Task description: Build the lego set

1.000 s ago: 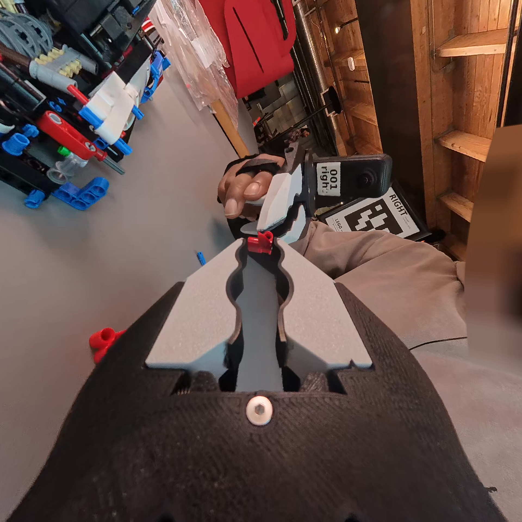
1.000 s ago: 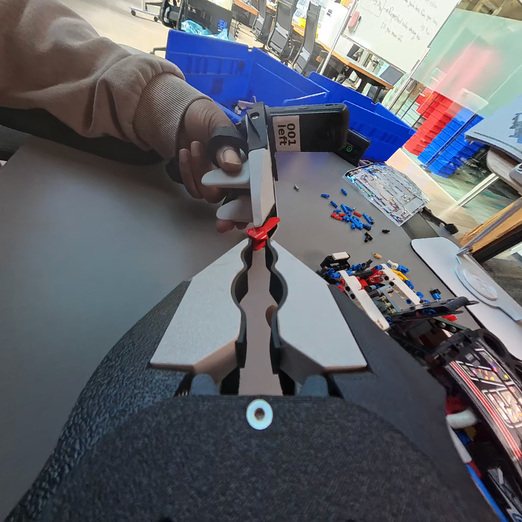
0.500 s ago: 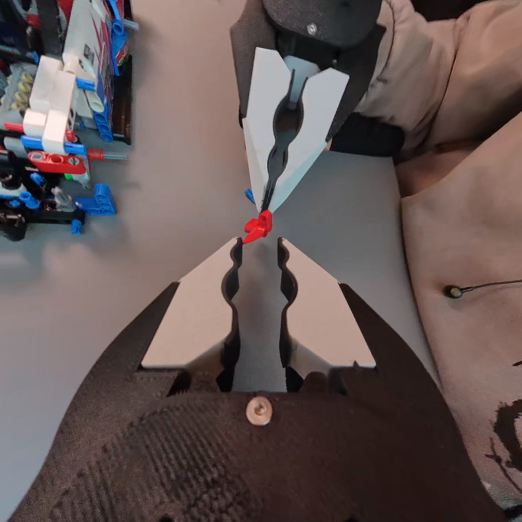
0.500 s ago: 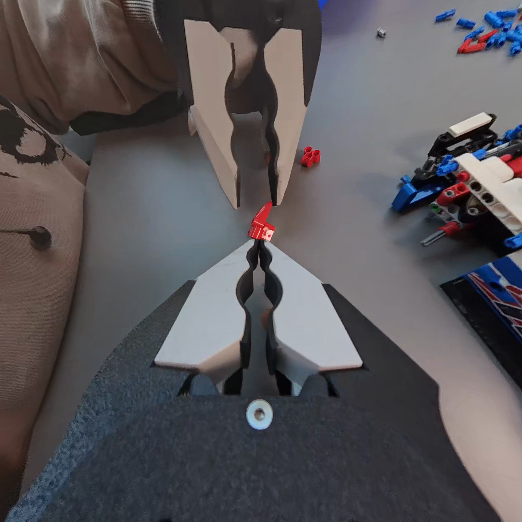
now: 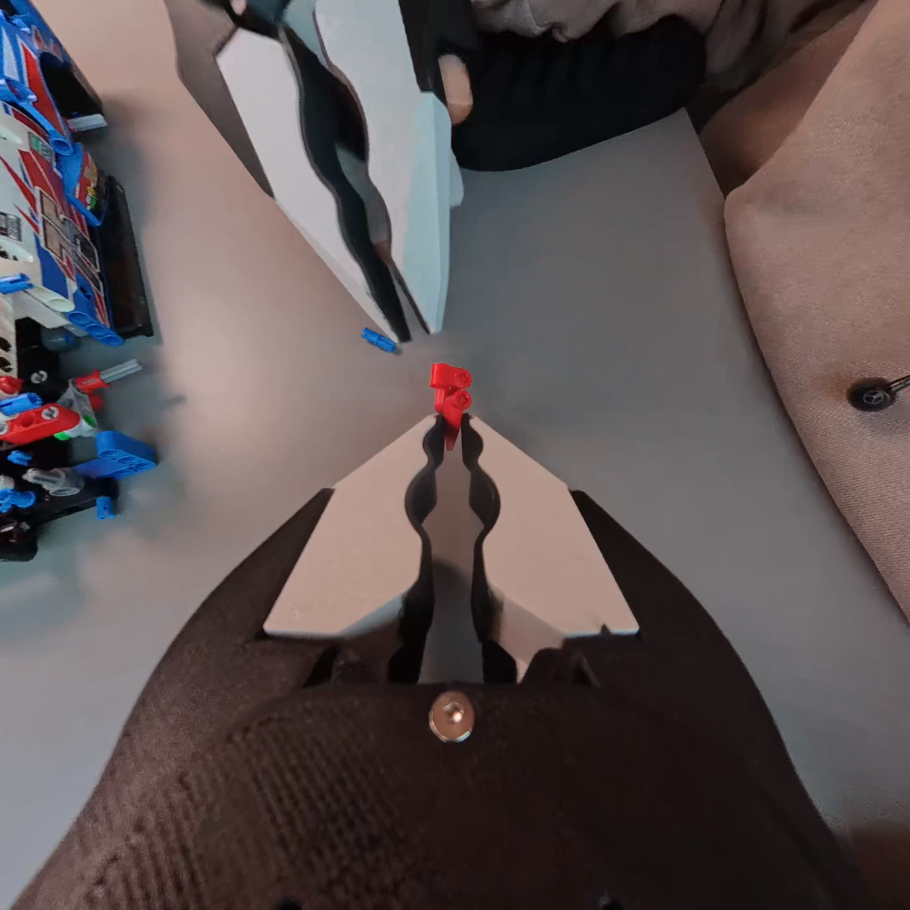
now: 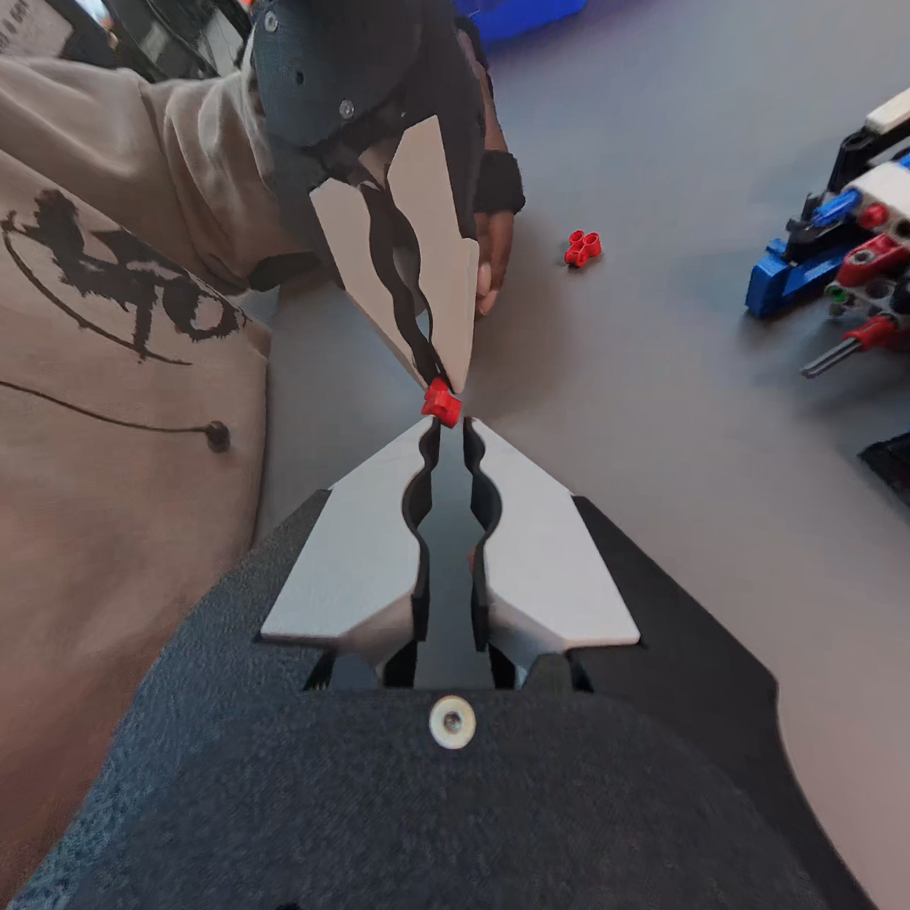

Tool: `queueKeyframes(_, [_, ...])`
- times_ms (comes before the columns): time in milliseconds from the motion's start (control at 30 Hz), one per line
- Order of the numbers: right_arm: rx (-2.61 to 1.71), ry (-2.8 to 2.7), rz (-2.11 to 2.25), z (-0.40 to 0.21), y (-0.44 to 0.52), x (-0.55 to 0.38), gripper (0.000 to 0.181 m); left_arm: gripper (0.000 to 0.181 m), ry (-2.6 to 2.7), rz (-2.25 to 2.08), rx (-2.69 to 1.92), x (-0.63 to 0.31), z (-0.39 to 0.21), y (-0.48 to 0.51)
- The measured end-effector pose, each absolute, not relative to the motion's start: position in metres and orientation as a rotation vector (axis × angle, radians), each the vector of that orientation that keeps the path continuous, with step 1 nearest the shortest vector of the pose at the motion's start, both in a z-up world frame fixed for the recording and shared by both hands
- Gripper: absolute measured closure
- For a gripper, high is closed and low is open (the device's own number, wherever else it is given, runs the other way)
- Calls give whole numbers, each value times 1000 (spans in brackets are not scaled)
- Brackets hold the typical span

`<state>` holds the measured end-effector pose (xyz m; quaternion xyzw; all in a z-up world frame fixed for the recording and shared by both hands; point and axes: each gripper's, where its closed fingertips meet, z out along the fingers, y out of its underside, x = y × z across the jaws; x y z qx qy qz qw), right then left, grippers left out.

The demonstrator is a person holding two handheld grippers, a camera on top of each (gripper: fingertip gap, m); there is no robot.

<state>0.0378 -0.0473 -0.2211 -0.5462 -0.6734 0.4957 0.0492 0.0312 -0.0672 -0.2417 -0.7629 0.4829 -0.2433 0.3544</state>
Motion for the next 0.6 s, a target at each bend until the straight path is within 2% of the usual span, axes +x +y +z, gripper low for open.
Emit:
queueKeyframes(33, [-1574,-2092,1405,-221,-38,42,174,177,1263,-667,-1972,32,-242,-71])
queueKeyframes(167, [-1243,-2287,998,-238,-8,63,168,177,1345,-774,-1998,35,-244,-81])
queueKeyframes(600, [-1024,-2592,891,-253,-14,49,167,176,1383,-759,-2050,38,-251,-69])
